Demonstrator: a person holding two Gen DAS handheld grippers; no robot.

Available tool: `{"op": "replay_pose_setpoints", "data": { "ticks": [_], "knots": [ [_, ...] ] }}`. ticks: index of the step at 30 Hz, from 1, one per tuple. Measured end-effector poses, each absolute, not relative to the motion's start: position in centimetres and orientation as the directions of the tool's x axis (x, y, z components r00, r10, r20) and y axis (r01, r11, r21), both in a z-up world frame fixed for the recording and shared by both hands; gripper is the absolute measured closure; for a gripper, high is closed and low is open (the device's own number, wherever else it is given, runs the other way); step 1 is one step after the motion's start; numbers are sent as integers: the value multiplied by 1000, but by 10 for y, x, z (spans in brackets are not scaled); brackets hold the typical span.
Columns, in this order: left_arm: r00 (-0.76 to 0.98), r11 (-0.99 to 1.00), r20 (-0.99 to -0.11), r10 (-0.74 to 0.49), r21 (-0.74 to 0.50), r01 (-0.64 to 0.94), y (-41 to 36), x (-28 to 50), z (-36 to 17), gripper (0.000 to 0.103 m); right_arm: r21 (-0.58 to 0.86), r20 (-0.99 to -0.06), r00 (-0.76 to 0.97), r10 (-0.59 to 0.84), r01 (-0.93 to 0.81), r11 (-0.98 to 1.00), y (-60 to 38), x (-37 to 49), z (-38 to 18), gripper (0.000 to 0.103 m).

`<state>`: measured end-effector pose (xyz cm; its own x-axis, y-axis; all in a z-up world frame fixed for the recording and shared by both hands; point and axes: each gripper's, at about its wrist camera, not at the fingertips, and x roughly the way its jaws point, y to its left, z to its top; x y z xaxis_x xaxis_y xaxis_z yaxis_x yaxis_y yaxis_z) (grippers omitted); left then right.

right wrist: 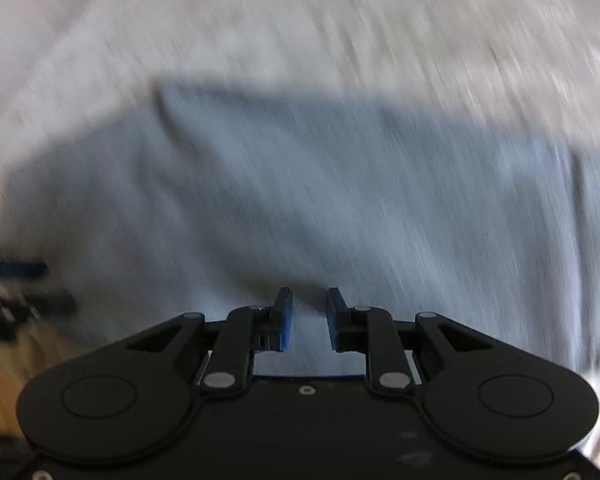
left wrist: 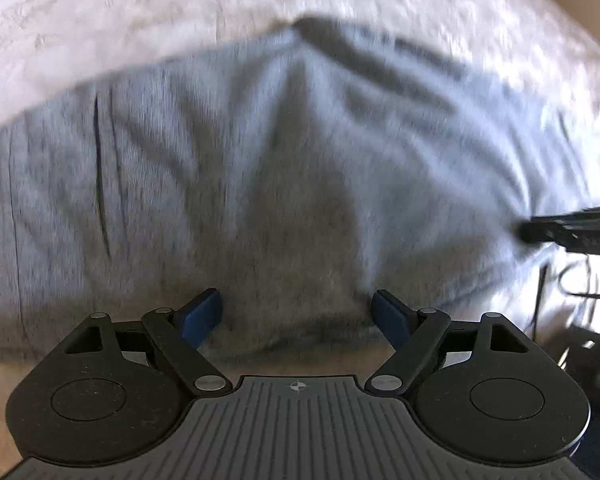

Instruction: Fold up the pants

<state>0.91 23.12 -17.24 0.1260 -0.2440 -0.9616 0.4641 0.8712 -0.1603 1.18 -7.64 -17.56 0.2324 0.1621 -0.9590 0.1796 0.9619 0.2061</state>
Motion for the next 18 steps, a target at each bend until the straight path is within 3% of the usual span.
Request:
{"op": "replay_pose_setpoints", "data": {
  "ticks": [6,10,18],
  "knots": [
    [141,873,-962,-235,-145,465,232,1,-156,22,230,-952,254,172,219,948,-78,-29,-172,84],
    [215,869,-933,-288,-160,469,212,0,-128,22,256,-919,363,154,253,933,-93,-38,-153,84],
    [210,868,-930,-302,-177,464,138,0,-144,22,250,-886,459,61,362,898,-173,-70,-133,82]
  ]
}}
